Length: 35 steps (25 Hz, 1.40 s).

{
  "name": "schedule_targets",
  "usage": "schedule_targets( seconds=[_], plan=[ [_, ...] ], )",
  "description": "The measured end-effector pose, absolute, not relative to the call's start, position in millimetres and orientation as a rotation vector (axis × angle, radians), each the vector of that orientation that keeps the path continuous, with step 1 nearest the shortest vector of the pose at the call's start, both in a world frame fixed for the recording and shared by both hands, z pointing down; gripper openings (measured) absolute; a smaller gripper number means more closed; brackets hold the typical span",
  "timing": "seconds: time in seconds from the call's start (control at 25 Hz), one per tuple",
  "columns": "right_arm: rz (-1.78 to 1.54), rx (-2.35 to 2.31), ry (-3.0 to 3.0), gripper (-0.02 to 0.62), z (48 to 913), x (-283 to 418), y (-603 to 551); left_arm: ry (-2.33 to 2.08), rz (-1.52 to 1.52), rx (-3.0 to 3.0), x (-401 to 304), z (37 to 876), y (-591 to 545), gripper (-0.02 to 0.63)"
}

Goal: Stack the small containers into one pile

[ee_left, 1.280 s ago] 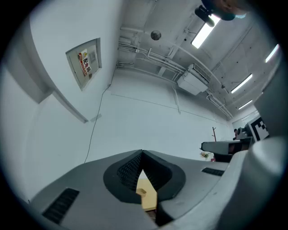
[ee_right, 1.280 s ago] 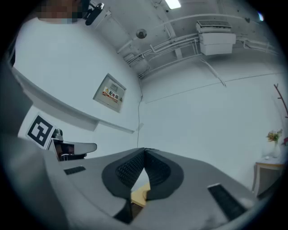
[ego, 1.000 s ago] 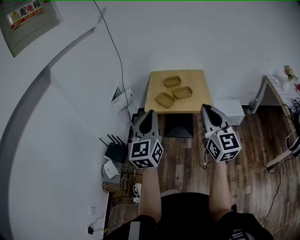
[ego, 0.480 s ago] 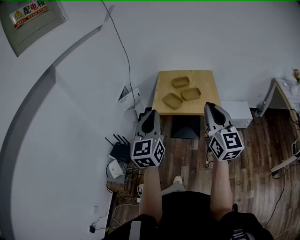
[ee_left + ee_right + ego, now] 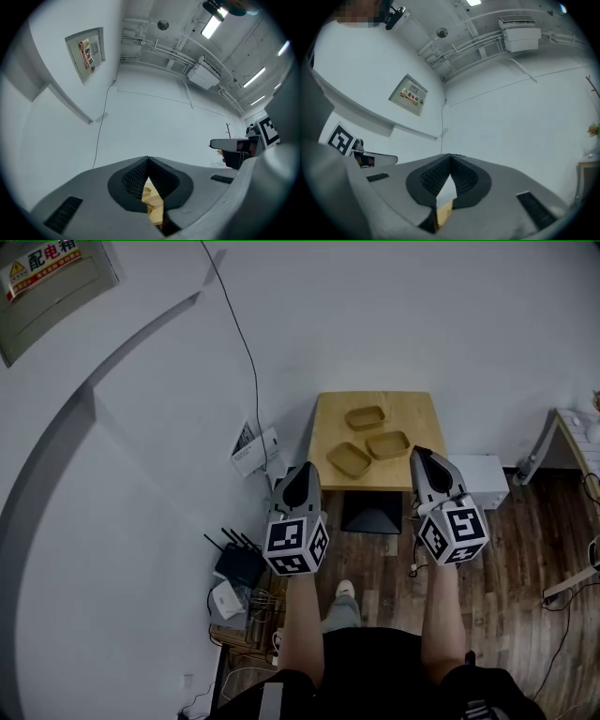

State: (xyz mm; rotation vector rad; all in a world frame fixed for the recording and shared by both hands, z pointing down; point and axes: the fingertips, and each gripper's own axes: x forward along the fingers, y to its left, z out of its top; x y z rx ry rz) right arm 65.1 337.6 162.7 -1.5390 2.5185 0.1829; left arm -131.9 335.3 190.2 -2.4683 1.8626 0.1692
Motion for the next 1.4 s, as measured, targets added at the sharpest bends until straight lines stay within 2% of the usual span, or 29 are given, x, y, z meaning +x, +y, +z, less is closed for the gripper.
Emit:
schedule_targets(
  seconds=[0.48, 0.84, 1.0, 1.2, 1.4],
  plan=[
    [0.096, -1.744, 2.437, 0.006, 213.8, 71.0, 182.9, 1.770, 0.120, -2.618, -136.3, 242.0, 156.3, 0.000],
    [0.033, -1.826, 2.432, 0.006, 253.6, 7.6, 32.0, 1.765, -0.141, -2.646, -194.2, 313.9, 8.9, 0.000],
    [0.003, -1.839, 2.423, 0.006, 246.2, -30.6, -44.0, 1.723, -0.084, -2.667, -222.9, 291.3, -65.3, 0.000],
    [0.101, -1.890, 2.368, 0.006, 200.4, -50.6, -111.8, 1.544, -0.014, -2.704, -225.3, 241.2, -144.3, 0.000],
    [0.121, -2.009, 2.297, 0.006, 193.4, -26.7, -133.3, 1.369, -0.081, -2.749, -191.2, 237.2, -177.4, 0.000]
  ],
)
